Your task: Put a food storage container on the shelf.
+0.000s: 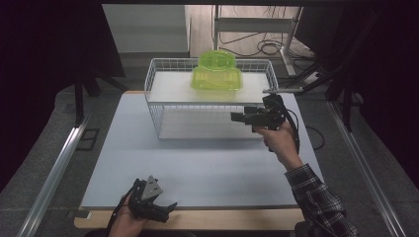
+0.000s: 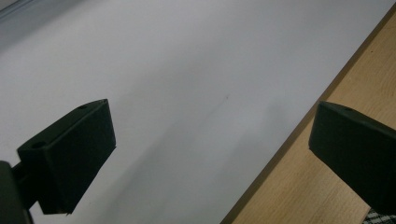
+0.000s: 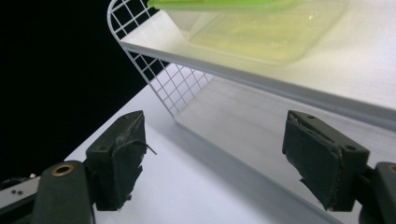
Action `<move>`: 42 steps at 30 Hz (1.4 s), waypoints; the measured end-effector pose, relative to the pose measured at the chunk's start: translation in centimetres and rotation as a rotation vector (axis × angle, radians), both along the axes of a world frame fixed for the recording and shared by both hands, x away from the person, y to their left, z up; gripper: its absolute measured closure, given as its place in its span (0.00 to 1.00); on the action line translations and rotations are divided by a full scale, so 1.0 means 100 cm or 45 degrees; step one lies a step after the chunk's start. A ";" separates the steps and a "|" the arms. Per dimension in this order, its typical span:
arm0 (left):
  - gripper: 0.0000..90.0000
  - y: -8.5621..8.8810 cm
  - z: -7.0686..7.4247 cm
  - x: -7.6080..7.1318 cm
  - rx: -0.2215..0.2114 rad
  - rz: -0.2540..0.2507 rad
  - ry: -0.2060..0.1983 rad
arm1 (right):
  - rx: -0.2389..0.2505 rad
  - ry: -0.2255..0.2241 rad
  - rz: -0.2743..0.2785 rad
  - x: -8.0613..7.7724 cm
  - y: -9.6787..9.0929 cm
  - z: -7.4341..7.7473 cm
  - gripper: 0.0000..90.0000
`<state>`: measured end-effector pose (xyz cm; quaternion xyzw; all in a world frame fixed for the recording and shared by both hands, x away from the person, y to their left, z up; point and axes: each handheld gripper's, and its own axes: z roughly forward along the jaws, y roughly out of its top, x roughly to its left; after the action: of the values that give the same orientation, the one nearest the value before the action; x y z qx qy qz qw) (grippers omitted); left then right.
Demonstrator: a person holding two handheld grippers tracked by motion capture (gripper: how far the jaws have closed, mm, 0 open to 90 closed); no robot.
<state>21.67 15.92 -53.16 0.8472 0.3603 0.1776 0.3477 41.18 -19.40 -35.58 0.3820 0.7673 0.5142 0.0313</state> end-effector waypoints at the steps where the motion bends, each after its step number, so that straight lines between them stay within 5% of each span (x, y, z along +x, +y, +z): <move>1: 0.00 0.000 0.000 0.000 -0.006 0.002 -0.001 | -0.001 0.002 0.001 -0.001 0.000 -0.001 0.23; 25: 0.01 0.004 0.005 -0.001 -0.059 0.032 -0.013 | -0.204 -0.128 0.087 -0.029 0.012 -0.036 0.10; 42: 0.02 0.003 0.003 -0.001 -0.041 0.022 -0.012 | -0.228 -0.119 0.103 -0.045 0.010 -0.063 0.07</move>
<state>21.57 16.24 -52.84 0.8374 0.3687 0.1789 0.3616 36.66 -18.40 -41.91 0.3218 0.8227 0.4616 0.0804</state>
